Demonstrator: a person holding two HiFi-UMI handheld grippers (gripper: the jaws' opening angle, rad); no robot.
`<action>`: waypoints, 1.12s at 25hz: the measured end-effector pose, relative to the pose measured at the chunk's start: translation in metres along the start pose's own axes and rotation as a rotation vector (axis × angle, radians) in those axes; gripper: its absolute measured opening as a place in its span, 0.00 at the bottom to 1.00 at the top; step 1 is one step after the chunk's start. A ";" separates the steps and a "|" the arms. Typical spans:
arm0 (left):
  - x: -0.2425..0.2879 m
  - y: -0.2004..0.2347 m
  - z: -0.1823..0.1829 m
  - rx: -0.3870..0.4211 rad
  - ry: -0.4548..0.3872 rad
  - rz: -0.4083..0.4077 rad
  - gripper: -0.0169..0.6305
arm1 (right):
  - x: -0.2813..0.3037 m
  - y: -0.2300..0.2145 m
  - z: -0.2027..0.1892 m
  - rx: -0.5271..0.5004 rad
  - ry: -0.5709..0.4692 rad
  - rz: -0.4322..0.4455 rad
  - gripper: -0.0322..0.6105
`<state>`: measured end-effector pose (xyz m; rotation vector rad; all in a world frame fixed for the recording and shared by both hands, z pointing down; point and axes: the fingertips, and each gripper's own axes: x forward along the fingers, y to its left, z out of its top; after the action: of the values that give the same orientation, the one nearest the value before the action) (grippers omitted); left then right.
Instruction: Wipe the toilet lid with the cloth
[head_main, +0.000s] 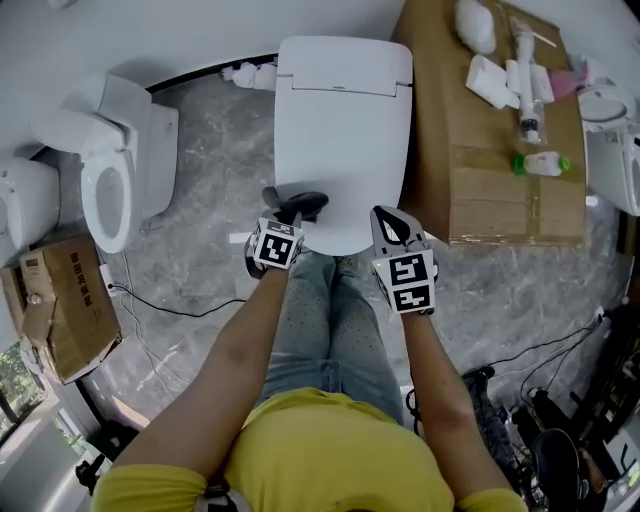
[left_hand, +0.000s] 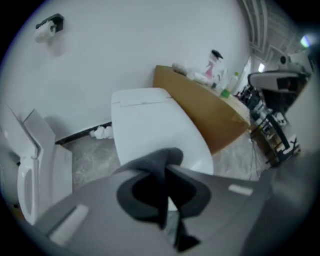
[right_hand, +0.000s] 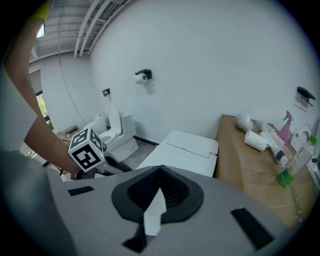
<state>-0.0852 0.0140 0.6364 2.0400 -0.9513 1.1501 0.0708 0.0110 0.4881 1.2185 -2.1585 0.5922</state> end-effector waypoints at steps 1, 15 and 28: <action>-0.005 -0.002 0.004 -0.005 -0.015 0.002 0.06 | -0.002 0.000 0.001 0.000 0.003 -0.002 0.07; -0.092 -0.035 0.076 -0.013 -0.273 0.045 0.05 | -0.036 0.011 0.025 0.030 -0.047 -0.041 0.07; -0.208 -0.065 0.163 0.009 -0.617 0.123 0.05 | -0.110 0.005 0.110 -0.027 -0.290 -0.098 0.07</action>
<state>-0.0346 -0.0159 0.3704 2.4230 -1.3723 0.5719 0.0820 0.0113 0.3327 1.4614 -2.3154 0.3605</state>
